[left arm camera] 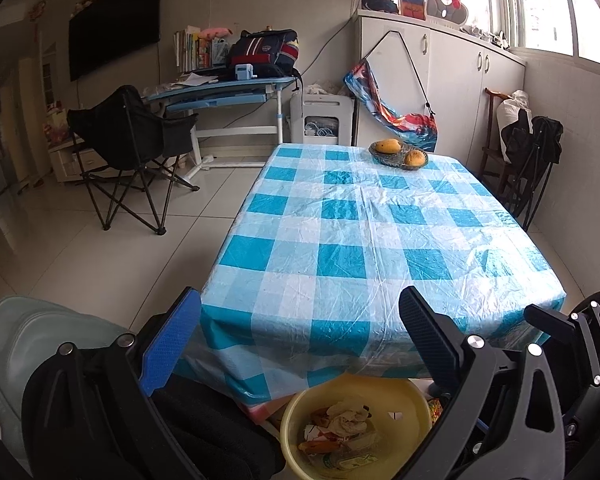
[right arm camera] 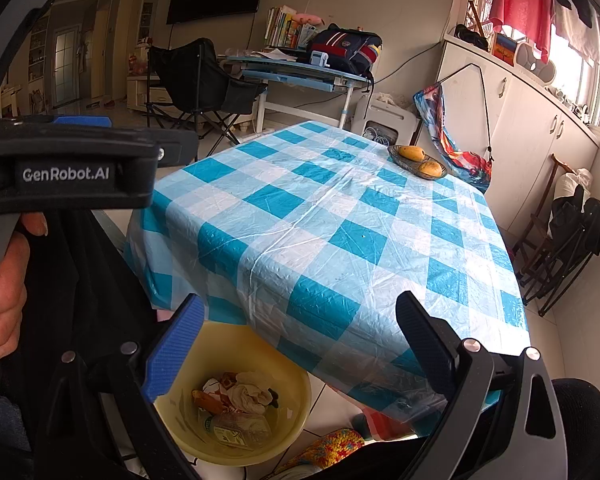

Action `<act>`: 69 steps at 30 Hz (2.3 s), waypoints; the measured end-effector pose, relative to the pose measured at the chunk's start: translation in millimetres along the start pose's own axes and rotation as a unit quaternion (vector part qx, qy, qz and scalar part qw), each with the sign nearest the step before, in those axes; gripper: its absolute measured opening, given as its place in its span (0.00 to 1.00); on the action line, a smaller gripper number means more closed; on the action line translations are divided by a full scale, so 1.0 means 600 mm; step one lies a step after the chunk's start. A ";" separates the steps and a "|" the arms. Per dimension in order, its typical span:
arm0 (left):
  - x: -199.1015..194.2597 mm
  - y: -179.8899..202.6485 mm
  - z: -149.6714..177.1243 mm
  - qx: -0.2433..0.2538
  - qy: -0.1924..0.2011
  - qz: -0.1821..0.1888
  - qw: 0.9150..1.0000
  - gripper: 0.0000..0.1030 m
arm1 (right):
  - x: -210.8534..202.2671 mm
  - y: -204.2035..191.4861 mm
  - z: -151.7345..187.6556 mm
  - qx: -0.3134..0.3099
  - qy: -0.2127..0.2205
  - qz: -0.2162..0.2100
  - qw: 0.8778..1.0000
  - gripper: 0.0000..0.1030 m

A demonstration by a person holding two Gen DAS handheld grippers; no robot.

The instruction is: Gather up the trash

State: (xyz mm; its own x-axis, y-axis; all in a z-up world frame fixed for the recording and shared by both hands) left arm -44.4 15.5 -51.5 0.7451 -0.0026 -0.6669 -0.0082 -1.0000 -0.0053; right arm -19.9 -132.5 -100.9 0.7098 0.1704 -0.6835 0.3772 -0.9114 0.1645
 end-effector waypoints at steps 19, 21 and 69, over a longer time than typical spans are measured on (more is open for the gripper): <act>-0.001 -0.005 -0.001 -0.006 0.001 0.006 1.000 0.93 | 0.001 -0.003 0.000 0.000 0.000 0.000 1.000 0.90; -0.001 -0.005 -0.001 -0.005 0.000 0.006 1.000 0.93 | 0.001 -0.003 0.000 0.000 0.000 0.000 1.000 0.90; 0.017 0.013 0.001 -0.003 -0.015 0.026 1.000 0.93 | -0.010 0.024 -0.014 0.030 0.023 0.014 0.999 0.90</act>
State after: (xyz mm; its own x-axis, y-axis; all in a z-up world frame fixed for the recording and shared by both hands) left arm -37.1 7.7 -58.5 0.7236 -0.0546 -0.6880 -0.0423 -0.9985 0.0347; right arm -14.2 -143.4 -88.5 0.7465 0.1595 -0.6460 0.3207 -0.9369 0.1393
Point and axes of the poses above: each gripper's, at about its wrist camera, not at the fingertips, and x roughly the way its jaws point, y to its right, z to its underside, the point moved 6 cm from there along x, roughly the way its jaws point, and after that the axes turned 6 degrees about -y, right-handed, at the moved point
